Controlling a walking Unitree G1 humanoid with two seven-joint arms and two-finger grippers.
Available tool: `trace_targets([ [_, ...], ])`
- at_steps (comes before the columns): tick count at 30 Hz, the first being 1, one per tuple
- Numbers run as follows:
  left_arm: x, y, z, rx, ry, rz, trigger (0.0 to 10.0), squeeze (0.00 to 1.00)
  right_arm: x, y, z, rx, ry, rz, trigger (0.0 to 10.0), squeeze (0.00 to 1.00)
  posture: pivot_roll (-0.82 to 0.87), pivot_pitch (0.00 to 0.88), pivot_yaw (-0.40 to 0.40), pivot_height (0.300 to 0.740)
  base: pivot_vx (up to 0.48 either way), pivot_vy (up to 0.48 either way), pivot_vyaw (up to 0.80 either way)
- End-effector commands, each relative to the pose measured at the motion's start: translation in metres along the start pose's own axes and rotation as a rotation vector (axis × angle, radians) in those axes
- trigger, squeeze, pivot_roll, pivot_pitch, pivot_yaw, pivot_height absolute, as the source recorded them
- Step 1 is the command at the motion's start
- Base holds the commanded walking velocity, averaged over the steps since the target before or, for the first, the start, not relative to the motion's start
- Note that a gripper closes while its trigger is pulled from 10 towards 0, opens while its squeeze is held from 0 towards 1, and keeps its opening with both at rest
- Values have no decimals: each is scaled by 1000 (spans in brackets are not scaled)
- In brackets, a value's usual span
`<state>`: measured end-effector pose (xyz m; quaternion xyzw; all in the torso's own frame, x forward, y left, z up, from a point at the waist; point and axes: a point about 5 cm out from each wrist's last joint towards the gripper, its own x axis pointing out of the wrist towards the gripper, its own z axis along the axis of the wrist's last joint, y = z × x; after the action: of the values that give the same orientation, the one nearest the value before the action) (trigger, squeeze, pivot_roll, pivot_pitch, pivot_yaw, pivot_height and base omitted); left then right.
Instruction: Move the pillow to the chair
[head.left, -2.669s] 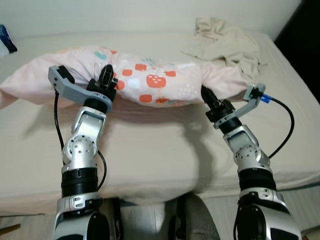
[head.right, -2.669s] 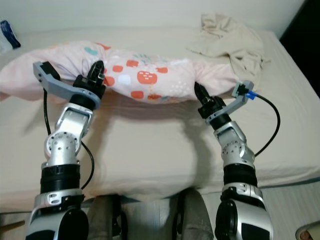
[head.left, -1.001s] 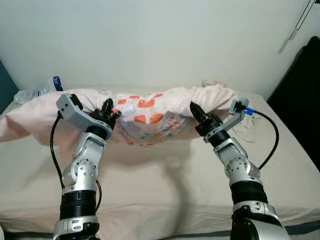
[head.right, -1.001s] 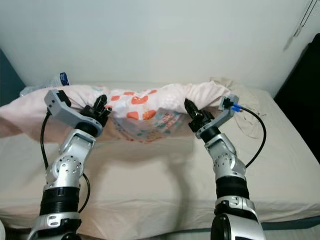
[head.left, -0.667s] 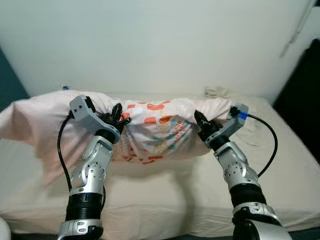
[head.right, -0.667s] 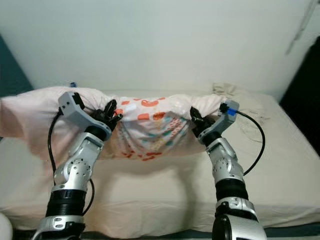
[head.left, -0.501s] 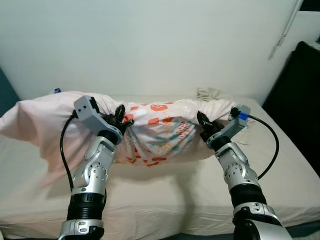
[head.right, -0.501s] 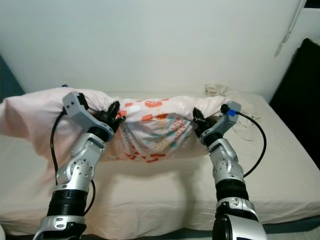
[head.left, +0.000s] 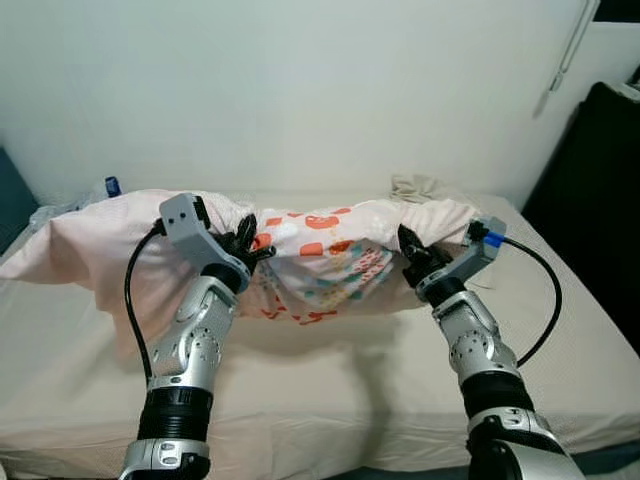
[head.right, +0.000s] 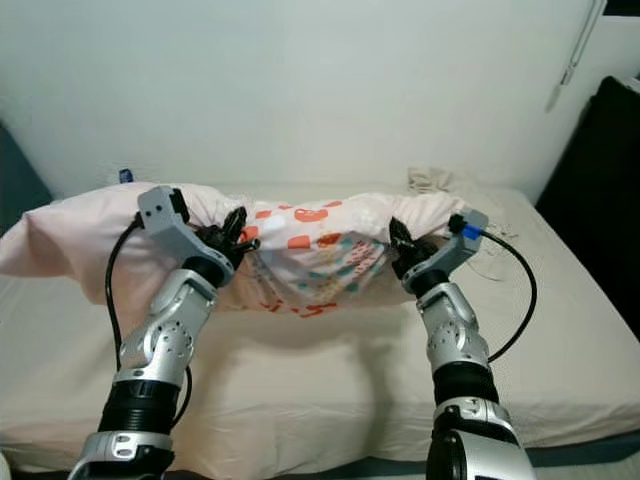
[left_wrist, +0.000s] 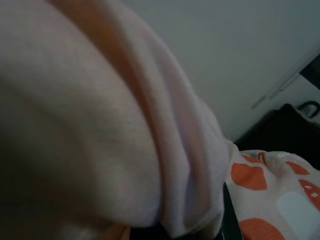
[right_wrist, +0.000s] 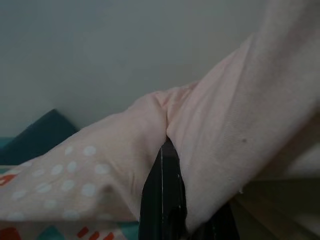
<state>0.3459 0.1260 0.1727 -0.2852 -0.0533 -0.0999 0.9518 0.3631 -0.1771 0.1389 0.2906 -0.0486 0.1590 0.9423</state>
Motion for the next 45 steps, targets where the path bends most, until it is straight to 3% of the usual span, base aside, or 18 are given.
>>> trace_targets([
  [1, 1, -9, 3, 28, -27, -63, 10000, 0, 3, 10, -3, 2, 4, 57, 10000, 0, -41, 0, 26, 740, 0, 0, 744],
  [7, -1, -1, 0, 58, -25, -18, 10000, 0, 2, 11, -8, -14, 32, 80, 10000, 0, -39, 0, 22, 740, 0, 0, 739],
  [19, -11, 32, -3, 112, -8, 164, 10000, 0, 2, 18, -18, -46, 92, 113, 10000, 0, -34, 0, 15, 740, 0, 0, 740],
  [34, -20, 21, -15, 82, -7, 161, 10000, 0, -4, 28, -28, -132, 163, 183, 10000, 0, -42, 0, 9, 740, 0, 0, 739],
  [37, -29, 18, -20, 66, 0, 166, 10000, 0, -13, 32, -32, -130, 162, 189, 10000, 0, -42, 0, 6, 740, 0, 0, 744],
  [38, -39, 17, -25, 69, 15, 172, 10000, 0, -22, 36, -38, -133, 171, 197, 10000, 0, -39, 0, 4, 740, 0, 0, 744],
  [43, -51, 18, -30, 77, 34, 183, 10000, 0, -36, 42, -45, -147, 184, 200, 10000, 0, -39, 0, 3, 740, 0, 0, 744],
  [44, -62, 19, -31, 99, 46, 189, 10000, 0, -50, 47, -49, -160, 191, 195, 10000, 0, -39, 0, 2, 740, 0, 0, 744],
  [45, -62, 19, -31, 99, 46, 189, 10000, 0, -50, 47, -49, -160, 191, 195, 10000, 0, -39, 0, 2, 740, 0, 0, 744],
])
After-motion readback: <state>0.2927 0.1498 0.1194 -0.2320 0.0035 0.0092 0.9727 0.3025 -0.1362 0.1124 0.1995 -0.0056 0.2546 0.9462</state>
